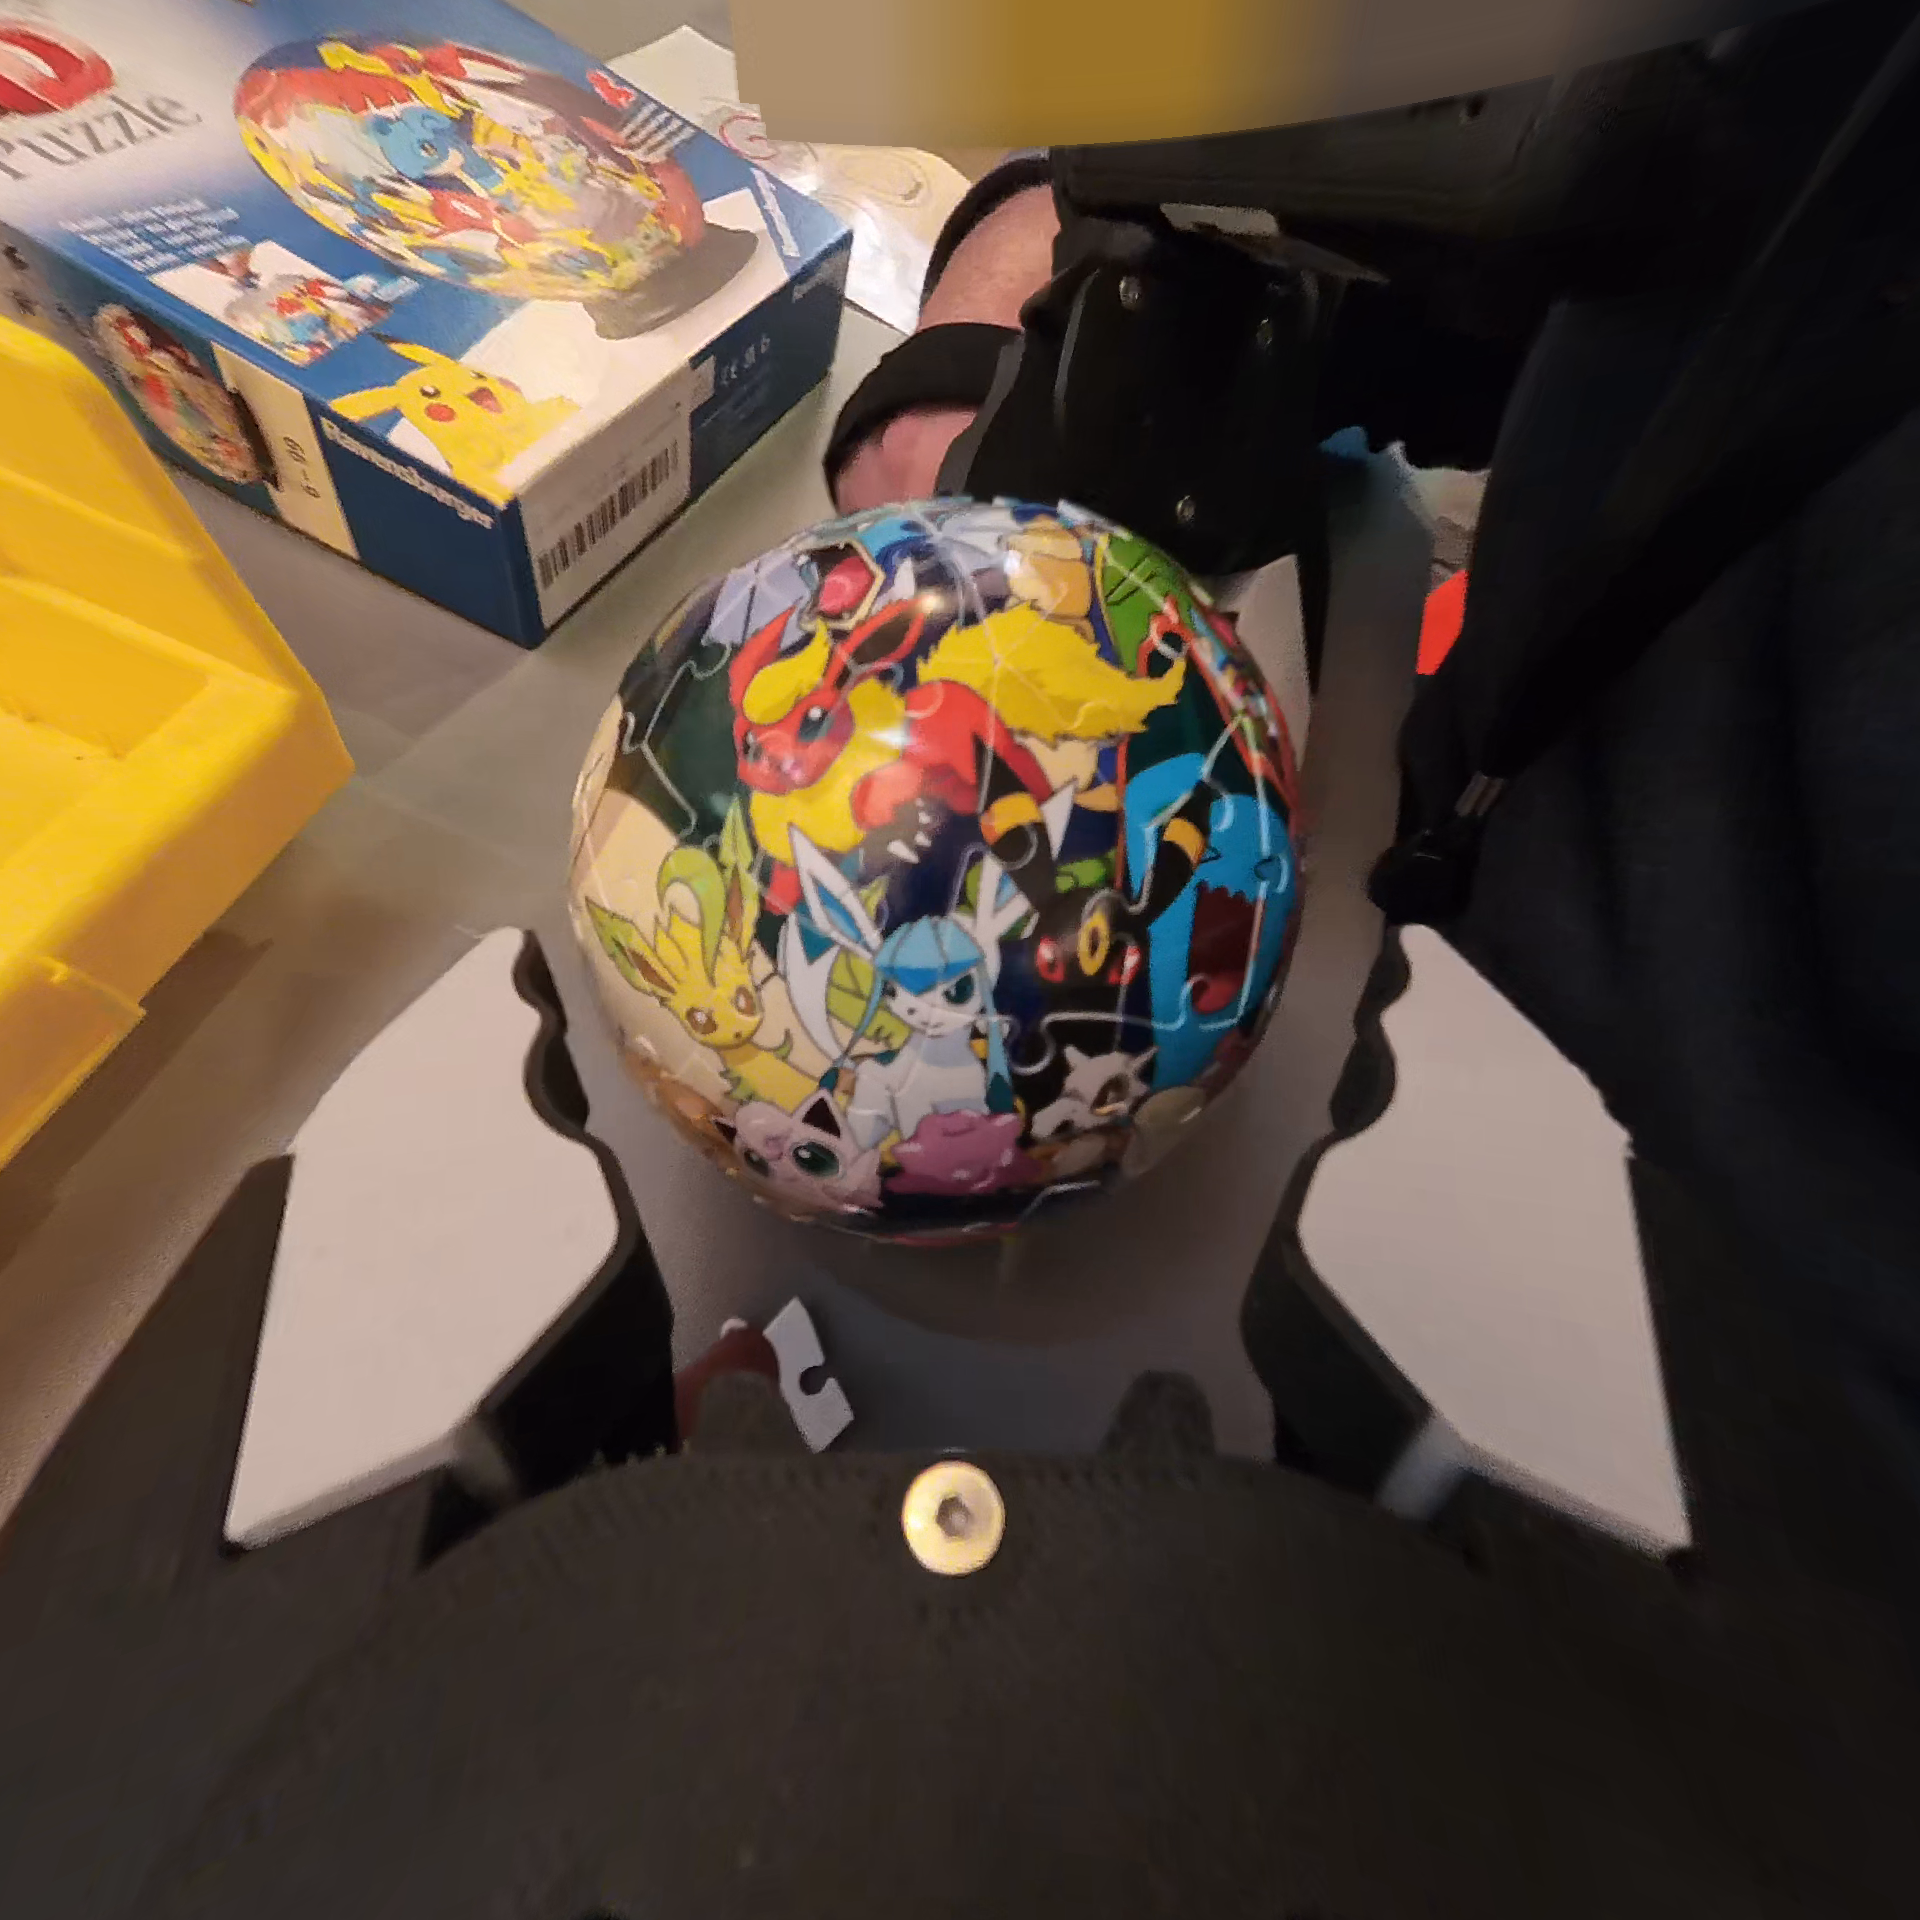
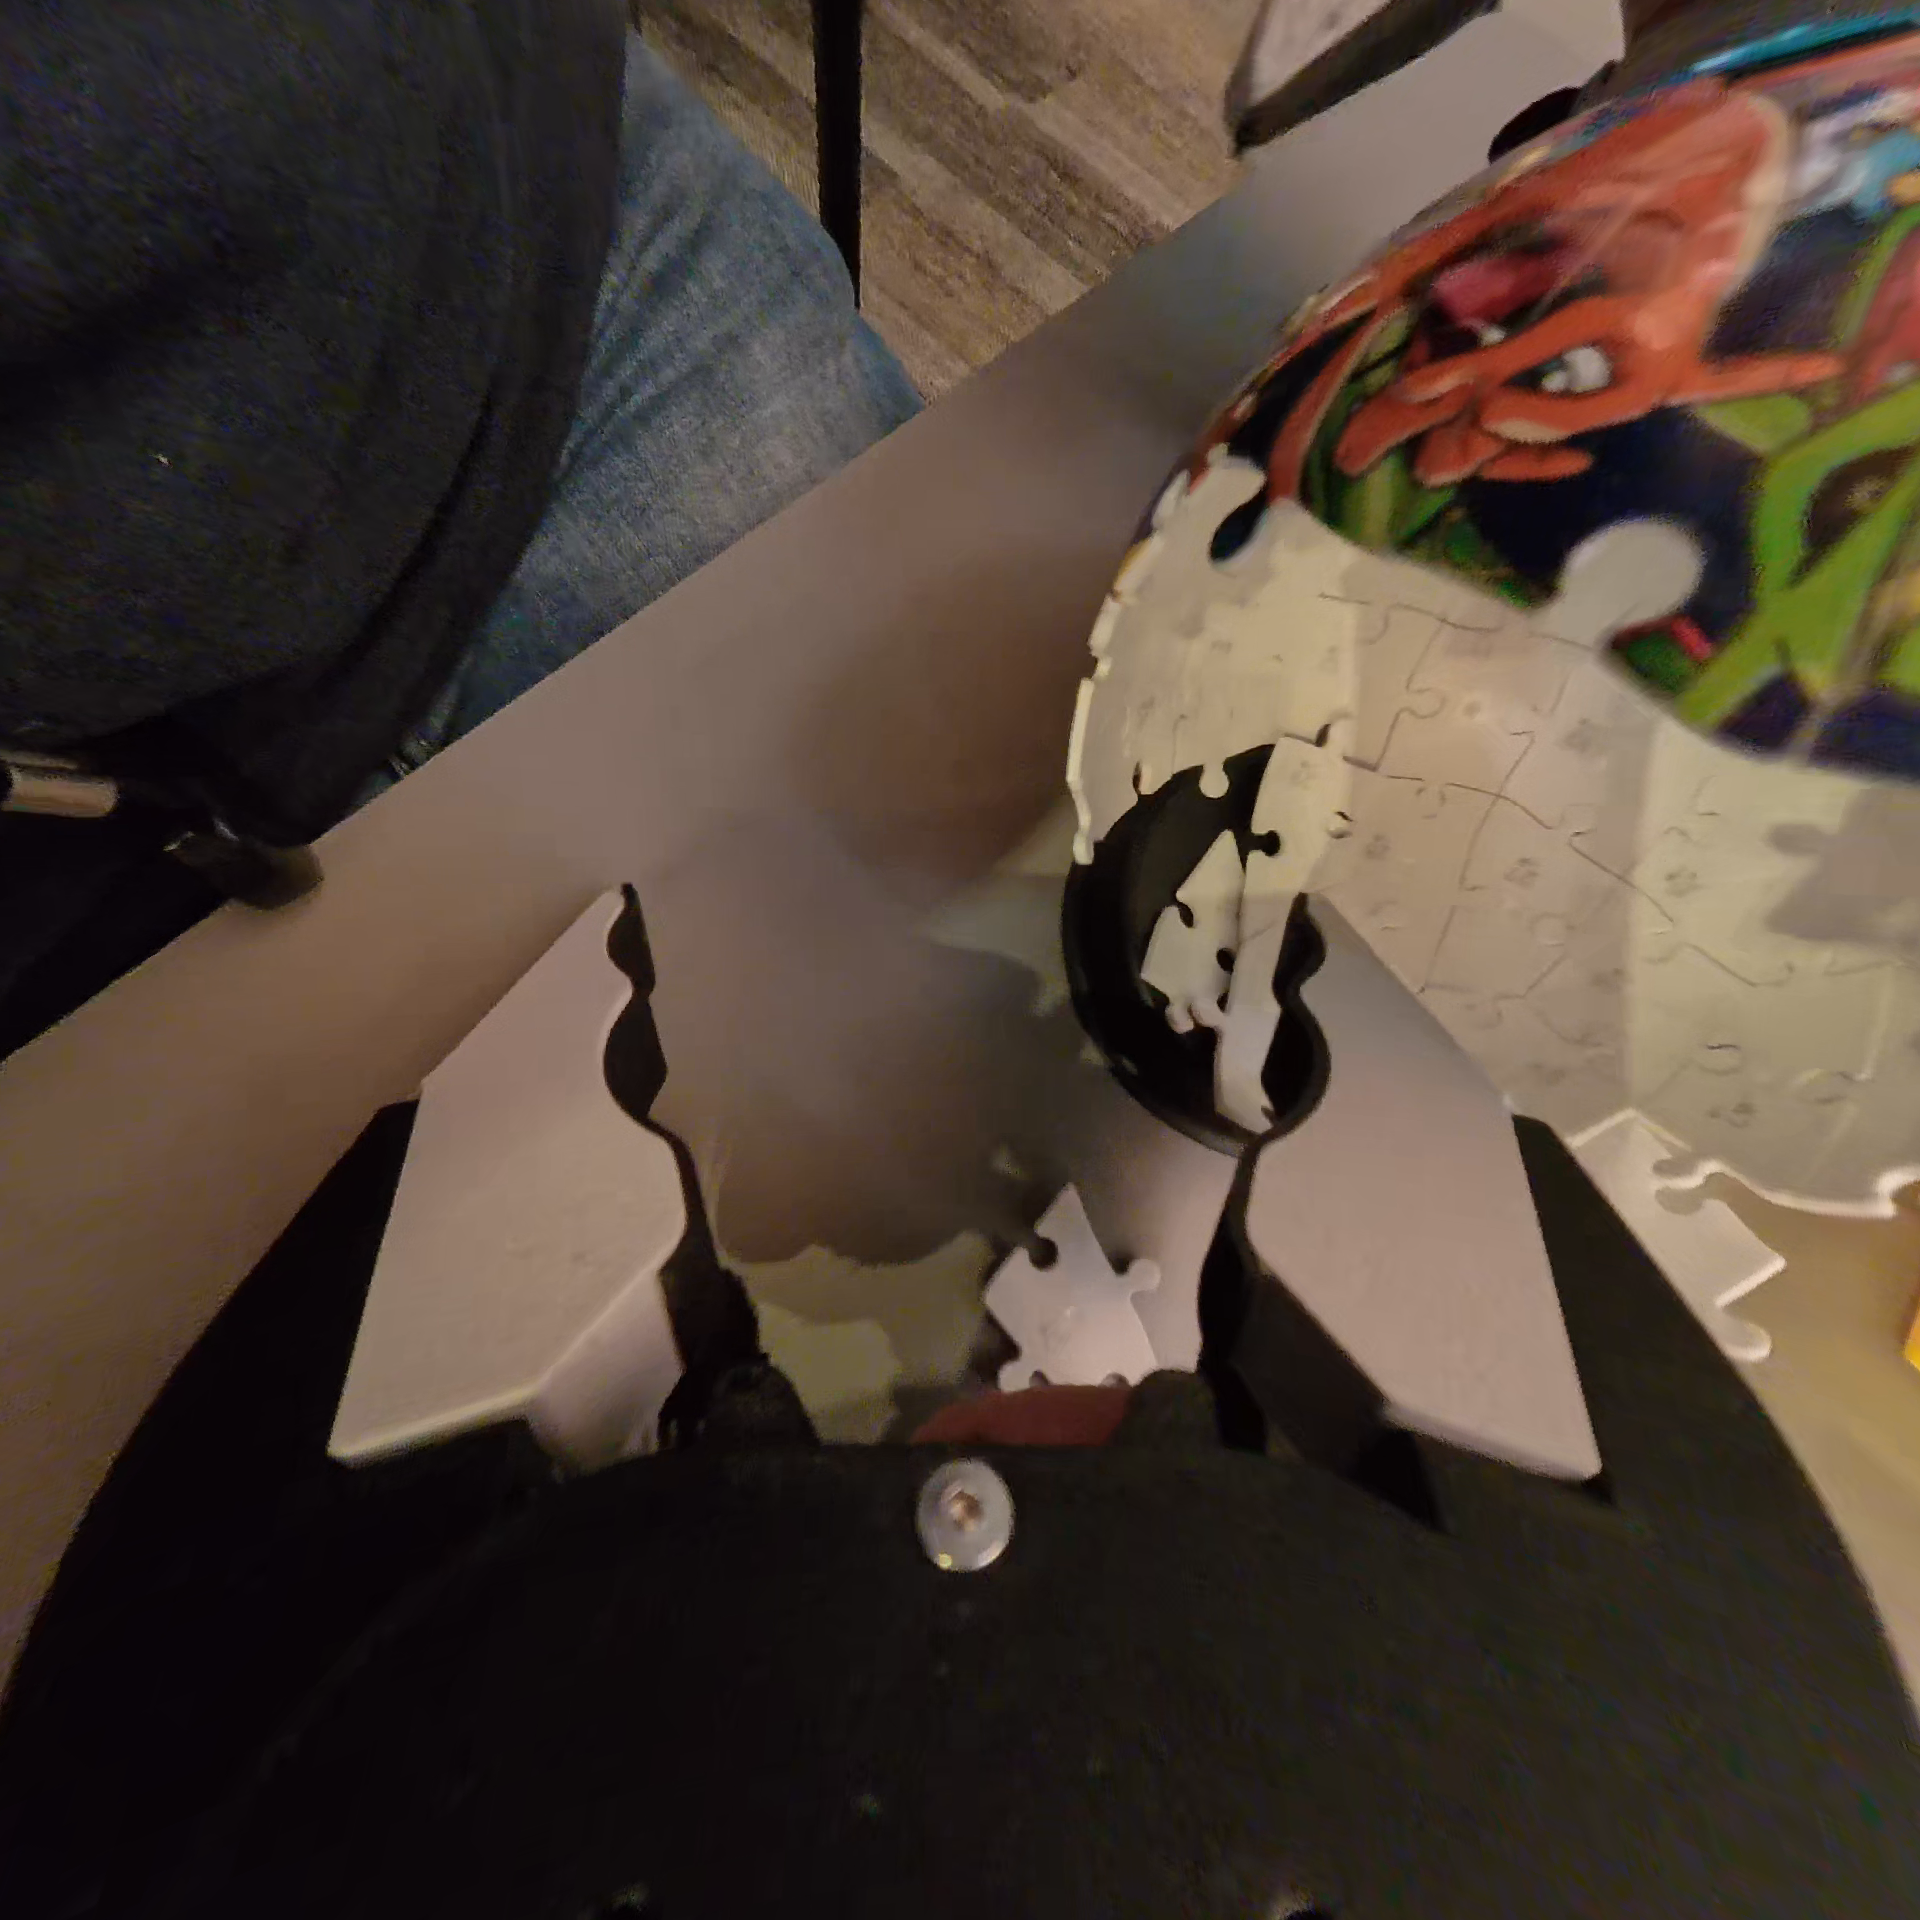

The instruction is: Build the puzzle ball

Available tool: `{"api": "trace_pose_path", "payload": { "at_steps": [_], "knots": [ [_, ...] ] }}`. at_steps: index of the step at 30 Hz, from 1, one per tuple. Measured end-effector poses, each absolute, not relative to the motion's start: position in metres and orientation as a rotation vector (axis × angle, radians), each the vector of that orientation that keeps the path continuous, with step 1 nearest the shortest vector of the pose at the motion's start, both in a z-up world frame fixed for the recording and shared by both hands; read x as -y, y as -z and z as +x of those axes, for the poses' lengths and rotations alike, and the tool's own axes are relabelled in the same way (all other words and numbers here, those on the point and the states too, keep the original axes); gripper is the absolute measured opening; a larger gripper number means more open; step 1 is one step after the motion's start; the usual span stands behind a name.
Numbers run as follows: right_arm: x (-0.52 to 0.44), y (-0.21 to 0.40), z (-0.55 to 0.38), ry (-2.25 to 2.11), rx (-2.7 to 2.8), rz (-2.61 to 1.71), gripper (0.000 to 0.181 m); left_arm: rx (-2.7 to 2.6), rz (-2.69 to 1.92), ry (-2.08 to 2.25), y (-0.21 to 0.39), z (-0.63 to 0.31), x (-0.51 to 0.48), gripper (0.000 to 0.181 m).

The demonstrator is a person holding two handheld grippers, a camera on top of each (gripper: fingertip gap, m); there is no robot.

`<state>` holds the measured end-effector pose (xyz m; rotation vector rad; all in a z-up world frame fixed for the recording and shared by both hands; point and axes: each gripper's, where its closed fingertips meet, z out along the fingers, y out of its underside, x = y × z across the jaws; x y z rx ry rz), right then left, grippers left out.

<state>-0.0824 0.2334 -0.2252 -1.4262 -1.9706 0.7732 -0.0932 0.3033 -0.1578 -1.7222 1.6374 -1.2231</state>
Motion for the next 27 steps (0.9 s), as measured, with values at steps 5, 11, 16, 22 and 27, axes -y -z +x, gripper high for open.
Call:
{"api": "trace_pose_path", "payload": {
  "at_steps": [5, 11, 16, 22, 27],
  "knots": [
    [-0.231, 0.222, -0.075, -0.8, 1.929, -1.447, 0.114, -1.703, -1.651, 0.966, 0.153, -0.083, -0.311, 0.144],
    [-0.23, 0.22, -0.075, -0.798, 1.885, -1.456, 0.112, -1.907, -1.565, 0.76, 0.168, -0.072, -0.302, 0.144],
    [-0.23, 0.218, -0.075, -0.796, 1.866, -1.457, 0.112, -1.882, -1.564, 0.776, 0.166, -0.069, -0.304, 0.142],
    [-0.232, 0.216, -0.072, -0.801, 1.838, -1.466, 0.111, -1.764, -1.585, 0.922, 0.157, -0.066, -0.307, 0.137],
    [-0.232, 0.215, -0.069, -0.805, 1.83, -1.475, 0.111, -1.642, -1.598, 1.066, 0.147, -0.063, -0.314, 0.128]
  ]
}}
